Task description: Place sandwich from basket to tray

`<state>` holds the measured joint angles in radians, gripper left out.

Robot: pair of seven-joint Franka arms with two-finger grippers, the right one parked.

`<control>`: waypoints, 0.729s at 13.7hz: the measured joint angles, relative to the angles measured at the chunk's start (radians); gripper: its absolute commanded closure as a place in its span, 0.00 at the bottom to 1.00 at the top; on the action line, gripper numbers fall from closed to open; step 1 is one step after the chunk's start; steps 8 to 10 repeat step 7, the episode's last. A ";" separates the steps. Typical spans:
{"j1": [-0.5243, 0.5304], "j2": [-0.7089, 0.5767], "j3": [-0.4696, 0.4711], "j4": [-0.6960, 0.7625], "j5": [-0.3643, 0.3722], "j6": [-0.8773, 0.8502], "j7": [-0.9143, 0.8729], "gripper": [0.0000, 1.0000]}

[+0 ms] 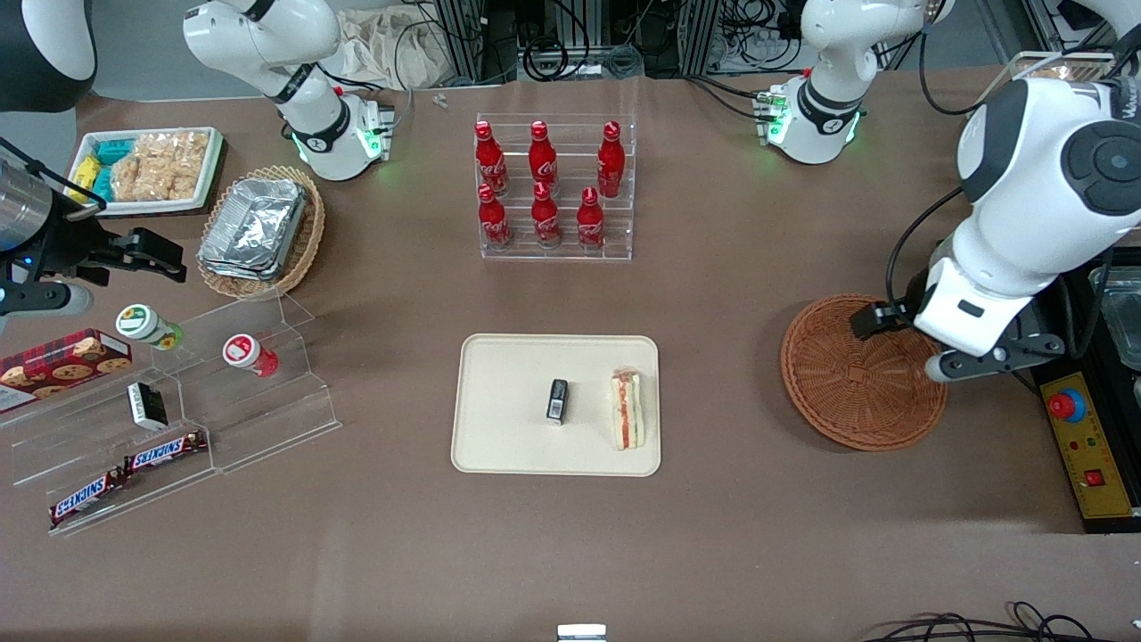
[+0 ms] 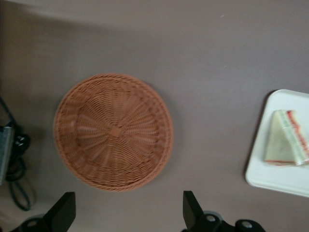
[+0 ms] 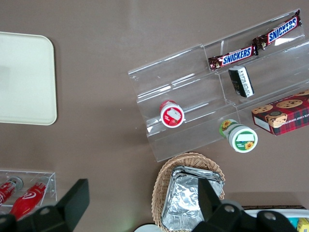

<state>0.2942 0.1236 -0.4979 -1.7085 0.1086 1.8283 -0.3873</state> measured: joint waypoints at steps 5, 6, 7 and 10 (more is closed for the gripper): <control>0.104 -0.051 0.005 -0.071 -0.053 0.036 0.185 0.00; 0.110 -0.050 0.006 -0.066 -0.053 0.041 0.188 0.00; 0.113 -0.050 0.006 -0.059 -0.053 0.043 0.189 0.00; 0.113 -0.050 0.006 -0.059 -0.053 0.043 0.189 0.00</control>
